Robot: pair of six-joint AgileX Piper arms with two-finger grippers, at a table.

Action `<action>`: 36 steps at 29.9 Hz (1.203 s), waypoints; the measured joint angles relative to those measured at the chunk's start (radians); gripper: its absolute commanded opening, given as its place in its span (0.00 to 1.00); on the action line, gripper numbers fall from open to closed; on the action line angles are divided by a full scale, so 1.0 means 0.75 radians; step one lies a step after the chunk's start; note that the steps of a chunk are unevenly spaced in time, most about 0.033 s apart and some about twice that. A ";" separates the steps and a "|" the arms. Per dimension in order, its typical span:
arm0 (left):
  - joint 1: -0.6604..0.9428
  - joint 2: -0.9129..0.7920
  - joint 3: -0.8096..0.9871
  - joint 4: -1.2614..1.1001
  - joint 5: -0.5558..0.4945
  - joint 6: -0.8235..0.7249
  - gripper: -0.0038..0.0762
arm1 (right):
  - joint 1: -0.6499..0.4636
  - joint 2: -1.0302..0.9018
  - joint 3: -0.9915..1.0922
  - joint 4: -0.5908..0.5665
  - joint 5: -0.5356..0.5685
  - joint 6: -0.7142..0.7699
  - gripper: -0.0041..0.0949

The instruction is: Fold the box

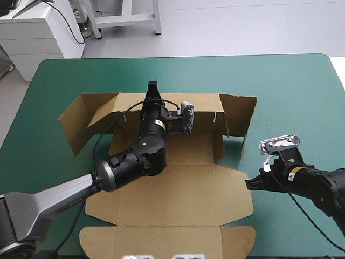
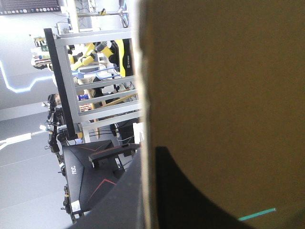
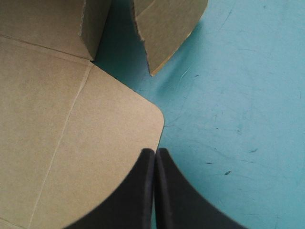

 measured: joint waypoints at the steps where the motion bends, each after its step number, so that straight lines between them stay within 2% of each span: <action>1: -0.012 -0.004 0.020 0.018 0.005 -0.032 0.04 | 0.000 0.000 0.000 0.001 0.000 0.003 0.02; 9: -0.022 -0.013 0.189 0.150 0.009 -0.210 0.04 | 0.000 0.000 -0.039 0.001 -0.005 0.022 0.02; 15: -0.023 -0.022 0.247 0.233 0.000 -0.236 0.04 | 0.000 0.060 -0.297 -0.002 0.071 0.028 0.02; 27: -0.023 -0.022 0.250 0.251 0.004 -0.241 0.04 | 0.000 0.664 -1.177 -0.099 0.367 0.018 0.02; 32: -0.024 -0.022 0.250 0.250 0.029 -0.241 0.04 | 0.000 0.905 -1.455 -0.151 0.396 0.017 0.02; 36: -0.024 -0.022 0.250 0.248 0.034 -0.241 0.04 | 0.000 1.052 -1.563 -0.188 0.416 0.017 0.02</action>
